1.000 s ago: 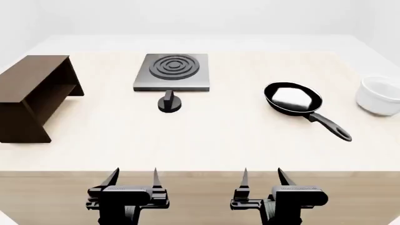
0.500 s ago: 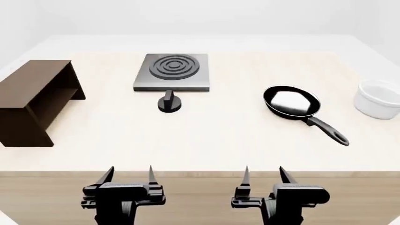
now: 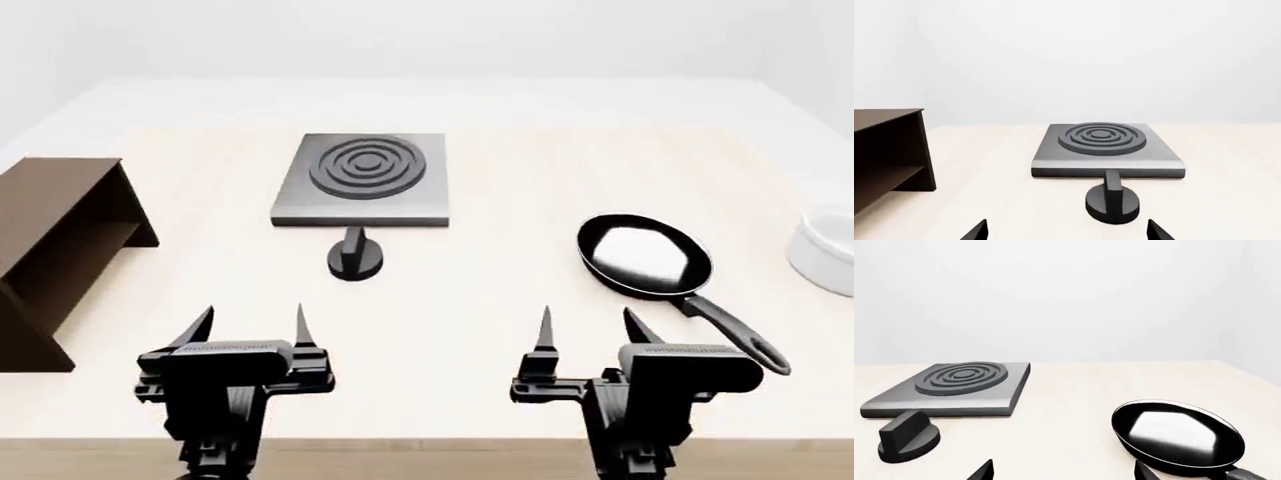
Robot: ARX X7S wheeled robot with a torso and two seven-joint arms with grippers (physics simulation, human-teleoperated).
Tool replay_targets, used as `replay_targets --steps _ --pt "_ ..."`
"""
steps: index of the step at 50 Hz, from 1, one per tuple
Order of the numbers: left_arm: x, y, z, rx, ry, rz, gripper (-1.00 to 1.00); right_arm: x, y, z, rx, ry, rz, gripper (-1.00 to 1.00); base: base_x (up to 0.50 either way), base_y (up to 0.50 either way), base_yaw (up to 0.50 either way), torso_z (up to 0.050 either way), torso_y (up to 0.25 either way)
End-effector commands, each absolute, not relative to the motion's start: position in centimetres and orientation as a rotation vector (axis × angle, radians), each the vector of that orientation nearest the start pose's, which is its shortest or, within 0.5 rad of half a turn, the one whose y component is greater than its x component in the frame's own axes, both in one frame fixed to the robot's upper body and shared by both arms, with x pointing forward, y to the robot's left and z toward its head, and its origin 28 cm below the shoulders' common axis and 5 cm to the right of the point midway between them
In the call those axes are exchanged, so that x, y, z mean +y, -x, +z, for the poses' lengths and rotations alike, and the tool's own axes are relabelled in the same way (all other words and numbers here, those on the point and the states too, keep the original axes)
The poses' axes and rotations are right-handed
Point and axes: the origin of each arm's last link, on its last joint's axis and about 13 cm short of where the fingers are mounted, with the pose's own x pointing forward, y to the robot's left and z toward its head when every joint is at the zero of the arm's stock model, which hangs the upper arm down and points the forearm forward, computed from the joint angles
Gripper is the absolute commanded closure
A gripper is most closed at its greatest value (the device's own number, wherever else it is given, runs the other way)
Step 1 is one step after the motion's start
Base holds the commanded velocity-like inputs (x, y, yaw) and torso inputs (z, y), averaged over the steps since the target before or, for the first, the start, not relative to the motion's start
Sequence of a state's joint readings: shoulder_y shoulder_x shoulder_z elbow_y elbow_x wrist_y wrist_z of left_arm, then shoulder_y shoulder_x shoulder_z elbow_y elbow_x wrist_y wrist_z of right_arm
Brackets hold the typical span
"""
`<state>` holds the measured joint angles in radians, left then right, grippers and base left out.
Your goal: Turn on the stove and put the frying pan on it.
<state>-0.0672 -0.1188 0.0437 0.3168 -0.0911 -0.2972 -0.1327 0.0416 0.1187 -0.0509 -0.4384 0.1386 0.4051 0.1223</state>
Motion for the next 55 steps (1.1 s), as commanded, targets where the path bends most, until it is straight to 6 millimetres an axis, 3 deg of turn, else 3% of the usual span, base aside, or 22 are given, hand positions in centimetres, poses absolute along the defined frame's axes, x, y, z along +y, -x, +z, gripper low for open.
replay_targets --steps 1,31,39,52,53,55 --pt "21.9 -22.2 7.7 -0.081 -0.027 0.066 -1.0 -10.4 -20.9 9.2 -0.066 -0.022 -0.007 -1.0 0.5 0.0 0.0 0.0 0.0" --pt "21.9 -22.2 7.1 -0.069 -0.031 0.074 -1.0 -10.4 -20.7 8.9 -0.055 -0.044 0.01 -1.0 0.5 0.0 0.0 0.0 0.001" --pt "22.5 -22.7 6.7 -0.063 -0.055 0.091 -1.0 -10.3 -20.5 8.7 -0.077 -0.018 0.032 -1.0 0.0 0.0 0.0 0.0 0.0" --pt "24.4 -24.2 4.2 -0.013 -0.122 0.204 -1.0 -10.3 -20.6 8.6 -0.062 -0.018 0.03 -1.0 0.0 0.0 0.0 0.0 0.0" --pt "24.5 -23.9 2.8 0.019 -0.134 0.19 -1.0 -10.4 -20.6 8.7 -0.058 -0.02 0.029 -1.0 0.0 0.0 0.0 0.0 0.0" --pt "24.5 -23.9 2.4 0.028 -0.137 0.189 -1.0 -10.4 -20.6 8.7 -0.058 -0.021 0.03 -1.0 0.0 0.0 0.0 0.0 0.0"
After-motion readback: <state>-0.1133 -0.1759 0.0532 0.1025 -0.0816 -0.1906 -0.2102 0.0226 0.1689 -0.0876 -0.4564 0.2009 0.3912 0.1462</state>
